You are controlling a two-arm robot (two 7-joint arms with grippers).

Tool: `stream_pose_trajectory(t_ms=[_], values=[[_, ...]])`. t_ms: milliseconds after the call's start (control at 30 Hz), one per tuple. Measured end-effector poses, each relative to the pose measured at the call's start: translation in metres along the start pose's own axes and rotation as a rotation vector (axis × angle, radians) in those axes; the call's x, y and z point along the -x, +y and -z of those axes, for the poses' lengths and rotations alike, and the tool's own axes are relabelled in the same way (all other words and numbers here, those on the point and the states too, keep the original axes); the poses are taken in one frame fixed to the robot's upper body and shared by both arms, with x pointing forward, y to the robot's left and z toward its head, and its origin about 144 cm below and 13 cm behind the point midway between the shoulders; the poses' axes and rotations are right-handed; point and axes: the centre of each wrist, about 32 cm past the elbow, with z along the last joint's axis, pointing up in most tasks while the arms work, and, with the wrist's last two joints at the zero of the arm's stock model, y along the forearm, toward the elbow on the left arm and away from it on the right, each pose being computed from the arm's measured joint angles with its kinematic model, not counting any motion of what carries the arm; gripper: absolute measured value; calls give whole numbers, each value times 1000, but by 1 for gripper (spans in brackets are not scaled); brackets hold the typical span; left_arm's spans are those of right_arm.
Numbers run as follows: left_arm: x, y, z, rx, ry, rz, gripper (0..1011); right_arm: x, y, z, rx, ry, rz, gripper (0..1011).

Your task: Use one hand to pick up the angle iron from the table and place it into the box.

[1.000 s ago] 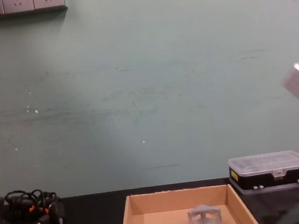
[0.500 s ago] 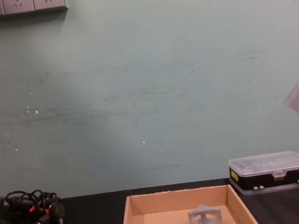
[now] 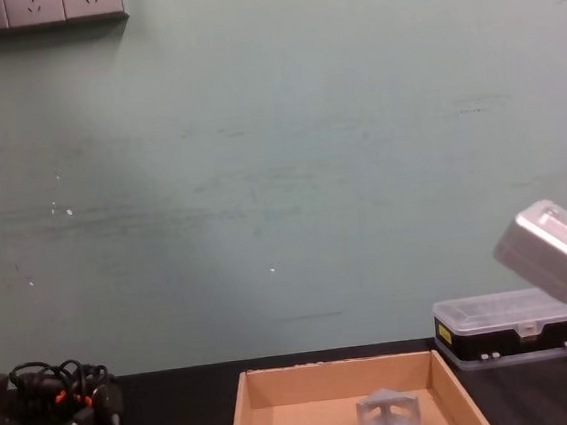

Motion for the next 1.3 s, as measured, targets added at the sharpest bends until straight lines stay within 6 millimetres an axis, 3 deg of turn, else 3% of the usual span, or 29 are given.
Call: stream_pose_trajectory(t_ms=[433, 767, 967, 1300], values=[[0, 0, 0, 0, 0, 0, 1011, 1, 18, 2, -5, -28, 4, 1000], [0, 0, 0, 0, 0, 0, 1011, 1, 16, 1, -6, -29, 5, 993], [0, 0, 0, 0, 0, 0, 1011, 1, 15, 1, -8, -28, 5, 862], [0, 0, 0, 0, 0, 0, 1012, 1, 15, 1, -9, -27, 5, 538]])
